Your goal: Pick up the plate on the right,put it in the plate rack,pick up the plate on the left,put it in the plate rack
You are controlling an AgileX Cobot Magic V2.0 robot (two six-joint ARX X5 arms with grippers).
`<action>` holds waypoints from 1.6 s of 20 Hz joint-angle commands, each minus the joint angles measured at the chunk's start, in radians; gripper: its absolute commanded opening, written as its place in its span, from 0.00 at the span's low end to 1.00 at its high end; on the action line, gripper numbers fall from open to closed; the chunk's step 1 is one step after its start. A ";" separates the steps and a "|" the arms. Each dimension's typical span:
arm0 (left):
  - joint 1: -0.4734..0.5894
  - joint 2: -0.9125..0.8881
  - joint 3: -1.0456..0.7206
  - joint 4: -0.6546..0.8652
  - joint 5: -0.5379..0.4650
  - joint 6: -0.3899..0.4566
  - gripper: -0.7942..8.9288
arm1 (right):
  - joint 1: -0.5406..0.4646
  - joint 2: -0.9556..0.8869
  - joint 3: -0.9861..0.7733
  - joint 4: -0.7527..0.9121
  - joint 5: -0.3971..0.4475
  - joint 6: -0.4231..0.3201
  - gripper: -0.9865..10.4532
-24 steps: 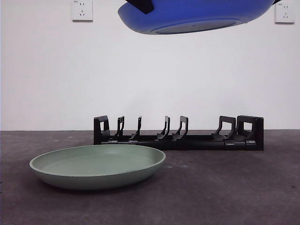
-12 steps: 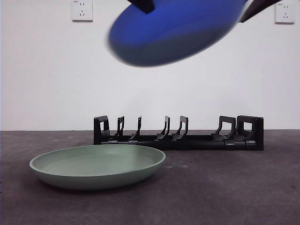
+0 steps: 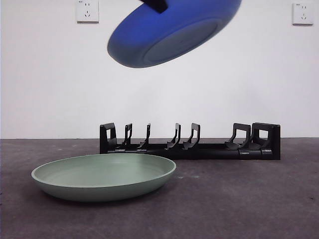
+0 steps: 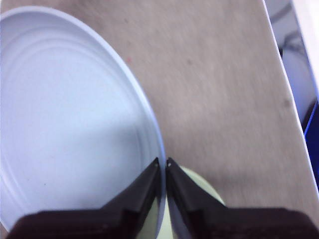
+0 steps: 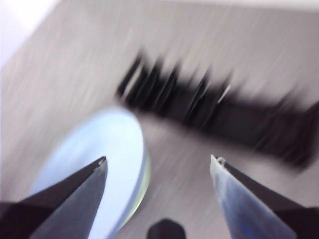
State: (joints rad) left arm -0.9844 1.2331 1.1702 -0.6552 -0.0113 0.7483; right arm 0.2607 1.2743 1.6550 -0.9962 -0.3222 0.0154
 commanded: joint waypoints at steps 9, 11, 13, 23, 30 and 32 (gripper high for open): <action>0.358 0.030 0.000 0.588 0.455 -0.576 0.07 | -0.001 -0.186 0.091 -0.155 0.103 -0.029 0.39; 0.407 0.054 0.001 0.660 0.531 -0.662 0.07 | 0.000 -0.186 0.090 -0.198 0.102 -0.041 0.39; 0.455 0.087 0.000 0.736 0.570 -0.753 0.07 | 0.000 -0.186 0.090 -0.236 0.102 -0.047 0.39; 0.560 0.272 0.001 0.879 0.597 -0.864 0.07 | 0.000 -0.186 0.090 -0.343 0.102 -0.069 0.39; 0.597 0.394 0.000 0.931 0.621 -0.878 0.07 | 0.001 -0.186 0.090 -0.365 0.101 -0.068 0.39; 0.598 0.429 0.001 0.940 0.621 -0.878 0.07 | 0.001 -0.186 0.090 -0.366 0.087 -0.068 0.39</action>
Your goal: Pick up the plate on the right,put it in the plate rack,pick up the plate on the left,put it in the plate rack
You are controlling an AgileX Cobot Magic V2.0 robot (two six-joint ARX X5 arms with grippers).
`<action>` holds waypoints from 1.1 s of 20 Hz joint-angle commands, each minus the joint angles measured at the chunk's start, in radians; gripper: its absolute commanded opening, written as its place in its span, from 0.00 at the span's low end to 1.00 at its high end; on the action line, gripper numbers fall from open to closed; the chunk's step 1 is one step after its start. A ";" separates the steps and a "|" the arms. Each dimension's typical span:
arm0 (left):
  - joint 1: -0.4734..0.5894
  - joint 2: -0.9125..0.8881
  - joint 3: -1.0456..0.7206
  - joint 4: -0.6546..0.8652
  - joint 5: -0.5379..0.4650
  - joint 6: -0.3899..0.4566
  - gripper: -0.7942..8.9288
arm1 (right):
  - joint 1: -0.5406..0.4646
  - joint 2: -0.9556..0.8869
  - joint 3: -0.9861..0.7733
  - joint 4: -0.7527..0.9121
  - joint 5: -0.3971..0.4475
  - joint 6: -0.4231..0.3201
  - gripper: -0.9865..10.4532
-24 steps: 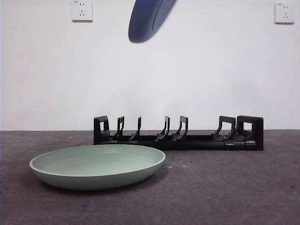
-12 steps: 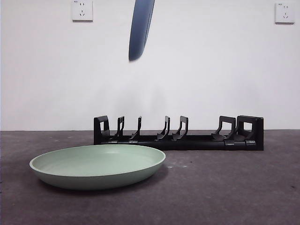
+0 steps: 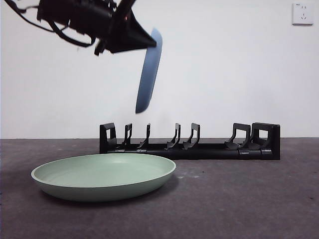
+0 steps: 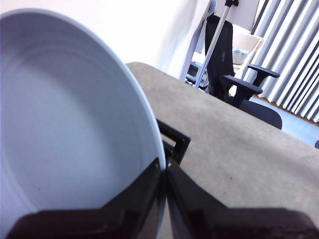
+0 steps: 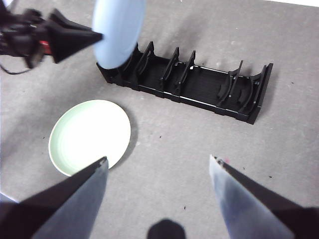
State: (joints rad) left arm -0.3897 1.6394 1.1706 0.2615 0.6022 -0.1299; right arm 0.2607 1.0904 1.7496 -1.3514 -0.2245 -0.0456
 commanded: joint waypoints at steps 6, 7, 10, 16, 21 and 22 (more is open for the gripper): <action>0.018 0.104 0.000 0.032 0.000 0.008 0.07 | 0.001 -0.002 -0.005 -0.016 -0.014 -0.007 0.39; 0.024 0.117 0.000 0.032 -0.003 0.008 0.07 | 0.001 -0.002 -0.005 -0.016 -0.014 -0.007 0.39; 0.031 0.148 0.000 0.030 -0.014 0.014 0.07 | 0.001 0.000 -0.005 -0.016 -0.014 -0.007 0.39; 0.031 0.163 0.000 -0.023 -0.079 0.057 0.08 | 0.001 0.013 -0.006 -0.014 -0.014 -0.008 0.39; 0.031 0.163 0.000 -0.026 -0.074 0.055 0.27 | 0.001 0.023 -0.014 -0.019 -0.014 -0.008 0.39; 0.031 0.162 0.000 -0.029 -0.071 0.055 0.28 | 0.001 0.024 -0.014 -0.022 -0.014 -0.008 0.39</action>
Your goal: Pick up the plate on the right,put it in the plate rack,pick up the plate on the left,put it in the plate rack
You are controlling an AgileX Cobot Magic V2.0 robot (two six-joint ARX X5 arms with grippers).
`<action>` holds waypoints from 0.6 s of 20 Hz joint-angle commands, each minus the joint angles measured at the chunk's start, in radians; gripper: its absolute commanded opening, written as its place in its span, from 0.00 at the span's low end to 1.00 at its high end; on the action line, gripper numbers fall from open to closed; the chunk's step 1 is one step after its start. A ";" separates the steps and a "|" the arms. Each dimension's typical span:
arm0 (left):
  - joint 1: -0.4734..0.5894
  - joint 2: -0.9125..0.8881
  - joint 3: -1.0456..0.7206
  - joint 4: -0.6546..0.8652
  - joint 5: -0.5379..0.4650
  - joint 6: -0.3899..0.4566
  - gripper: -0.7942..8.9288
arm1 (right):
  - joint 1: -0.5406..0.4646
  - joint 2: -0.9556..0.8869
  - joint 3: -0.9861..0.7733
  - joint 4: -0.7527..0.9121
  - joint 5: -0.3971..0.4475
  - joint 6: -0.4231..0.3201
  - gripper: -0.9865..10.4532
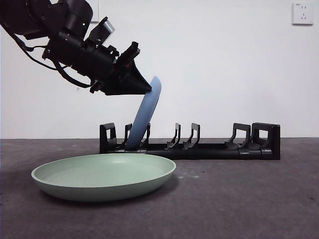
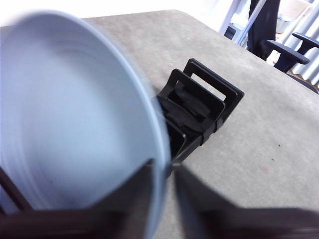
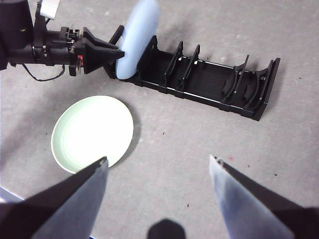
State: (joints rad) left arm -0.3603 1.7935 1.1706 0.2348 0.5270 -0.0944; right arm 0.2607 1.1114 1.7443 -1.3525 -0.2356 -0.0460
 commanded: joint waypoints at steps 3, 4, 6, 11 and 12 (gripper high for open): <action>0.002 -0.004 0.000 -0.025 0.005 0.020 0.28 | 0.001 0.003 -0.008 -0.022 -0.003 -0.008 0.39; 0.002 -0.013 0.000 -0.033 0.008 0.020 0.28 | 0.001 0.003 -0.008 -0.022 -0.003 -0.008 0.39; 0.002 -0.037 0.000 -0.044 0.023 0.020 0.28 | 0.001 0.003 -0.008 -0.022 -0.003 -0.008 0.39; 0.002 -0.172 0.003 -0.130 0.031 0.021 0.29 | 0.001 0.008 -0.008 -0.020 -0.003 -0.008 0.39; 0.002 -0.212 0.003 -0.156 0.031 0.021 0.29 | 0.001 0.011 -0.008 -0.016 -0.003 -0.008 0.39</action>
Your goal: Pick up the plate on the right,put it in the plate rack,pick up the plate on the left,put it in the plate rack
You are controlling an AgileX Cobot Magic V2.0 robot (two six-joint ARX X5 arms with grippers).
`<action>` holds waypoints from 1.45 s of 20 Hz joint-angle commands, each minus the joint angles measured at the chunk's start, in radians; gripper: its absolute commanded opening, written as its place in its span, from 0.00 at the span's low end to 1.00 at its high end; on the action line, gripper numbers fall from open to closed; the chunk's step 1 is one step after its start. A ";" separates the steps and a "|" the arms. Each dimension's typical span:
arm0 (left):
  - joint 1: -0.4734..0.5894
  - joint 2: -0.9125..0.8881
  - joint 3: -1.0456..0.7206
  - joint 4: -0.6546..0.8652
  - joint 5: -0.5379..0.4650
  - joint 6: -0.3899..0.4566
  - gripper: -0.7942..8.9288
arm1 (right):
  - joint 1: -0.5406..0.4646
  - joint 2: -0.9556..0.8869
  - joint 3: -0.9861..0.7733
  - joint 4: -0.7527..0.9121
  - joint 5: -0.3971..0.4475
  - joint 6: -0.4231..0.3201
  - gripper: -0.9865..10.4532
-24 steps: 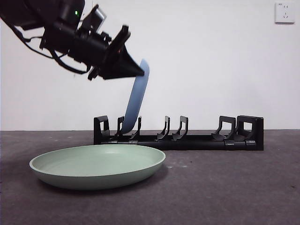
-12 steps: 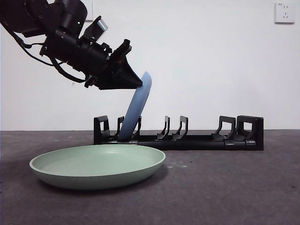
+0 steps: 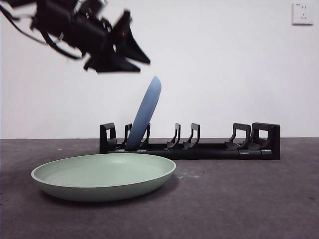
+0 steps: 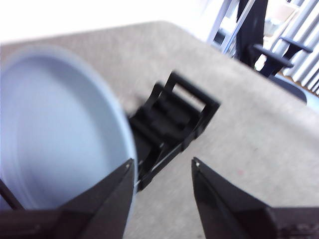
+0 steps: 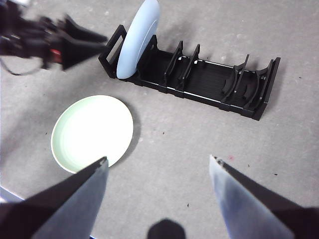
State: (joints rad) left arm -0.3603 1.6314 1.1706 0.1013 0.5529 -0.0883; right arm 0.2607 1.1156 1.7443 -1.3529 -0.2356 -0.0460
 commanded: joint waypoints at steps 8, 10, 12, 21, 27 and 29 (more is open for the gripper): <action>-0.008 -0.505 0.004 -0.359 0.004 0.282 0.40 | 0.001 0.129 -0.008 0.036 -0.140 -0.010 0.39; -0.008 -0.617 0.004 -0.482 0.004 0.371 0.42 | 0.002 0.196 -0.008 0.052 -0.164 -0.011 0.39; -0.008 -0.713 0.004 -0.612 -0.005 0.443 0.42 | 0.022 0.277 -0.008 0.057 -0.169 -0.011 0.39; -0.008 -0.930 0.004 -0.993 -0.145 0.600 0.51 | 0.221 0.685 -0.010 0.157 -0.145 -0.006 0.39; -0.014 -0.938 0.004 -1.096 -0.181 0.653 0.51 | 0.296 0.867 -0.010 0.201 -0.060 -0.005 0.39; -0.024 -0.938 0.004 -1.100 -0.188 0.655 0.51 | 0.305 0.909 -0.010 0.212 -0.059 0.002 0.39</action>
State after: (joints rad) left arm -0.3798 0.6979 1.1755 -1.0008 0.3679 0.5488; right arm 0.5644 2.0075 1.7443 -1.1442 -0.2981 -0.0486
